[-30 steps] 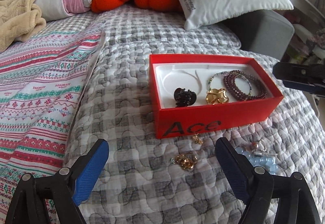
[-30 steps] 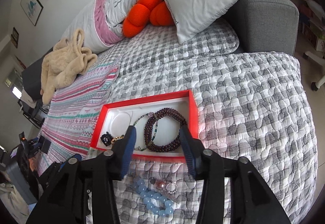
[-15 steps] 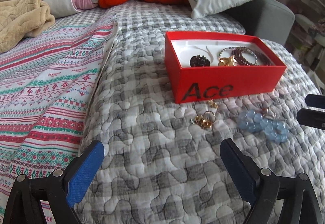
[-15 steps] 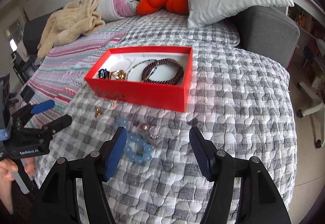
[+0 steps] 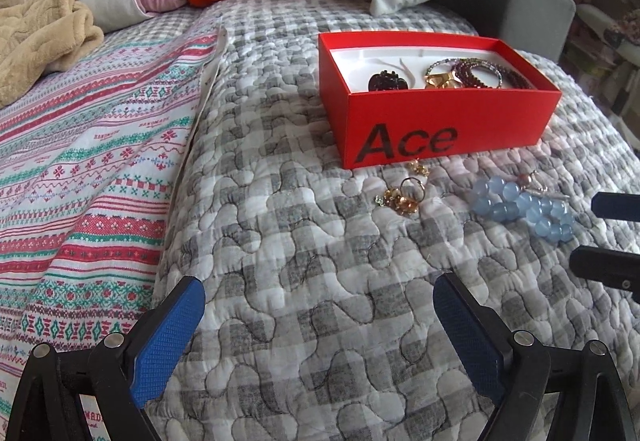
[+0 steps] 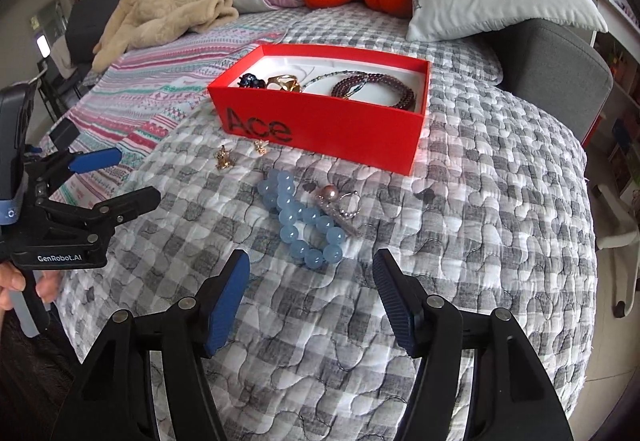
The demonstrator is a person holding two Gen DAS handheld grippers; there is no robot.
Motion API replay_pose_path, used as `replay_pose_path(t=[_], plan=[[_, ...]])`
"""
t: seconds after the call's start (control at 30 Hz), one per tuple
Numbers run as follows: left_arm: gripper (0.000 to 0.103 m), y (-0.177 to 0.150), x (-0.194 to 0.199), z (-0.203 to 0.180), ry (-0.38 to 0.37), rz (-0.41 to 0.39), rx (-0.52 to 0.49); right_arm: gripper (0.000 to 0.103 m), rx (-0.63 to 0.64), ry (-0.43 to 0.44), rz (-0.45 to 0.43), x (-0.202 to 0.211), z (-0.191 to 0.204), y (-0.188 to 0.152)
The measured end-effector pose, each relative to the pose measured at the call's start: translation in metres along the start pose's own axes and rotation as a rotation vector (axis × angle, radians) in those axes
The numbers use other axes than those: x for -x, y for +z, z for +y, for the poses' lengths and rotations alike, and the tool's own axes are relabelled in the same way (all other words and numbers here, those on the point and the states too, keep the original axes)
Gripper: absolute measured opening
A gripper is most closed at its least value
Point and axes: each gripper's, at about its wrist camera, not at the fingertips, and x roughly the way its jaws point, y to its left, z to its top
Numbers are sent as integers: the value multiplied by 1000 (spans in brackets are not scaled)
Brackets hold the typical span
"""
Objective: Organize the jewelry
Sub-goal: 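Grasp the light blue bead bracelet with the right tool, then grasp a gold earring with the left tool while the right tool holds the blue bracelet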
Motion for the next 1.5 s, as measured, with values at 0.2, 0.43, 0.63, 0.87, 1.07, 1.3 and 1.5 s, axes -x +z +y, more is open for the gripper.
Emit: replay_pose_path(t=[0.2, 0.43, 0.63, 0.87, 1.07, 1.3, 1.5], plan=[[95, 2, 0, -2, -9, -1, -2, 66, 41, 26, 8, -10, 15, 5], [92, 1, -1, -1, -42, 15, 14, 46, 62, -6, 22, -27, 23, 11], [75, 1, -3, -1, -93, 39, 34, 17, 64, -40, 29, -35, 22, 15], [34, 7, -6, -9, -202, 60, 49, 12, 26, -24, -10, -14, 11, 22], [32, 17, -7, -27, -218, 17, 6, 12, -29, -15, -73, 18, -5, 23], [32, 31, -14, -44, -186, -57, -156, 12, -54, -4, -91, 34, -17, 17], [32, 35, -26, -40, -170, -55, -214, 12, -62, -1, -93, 39, -26, 13]])
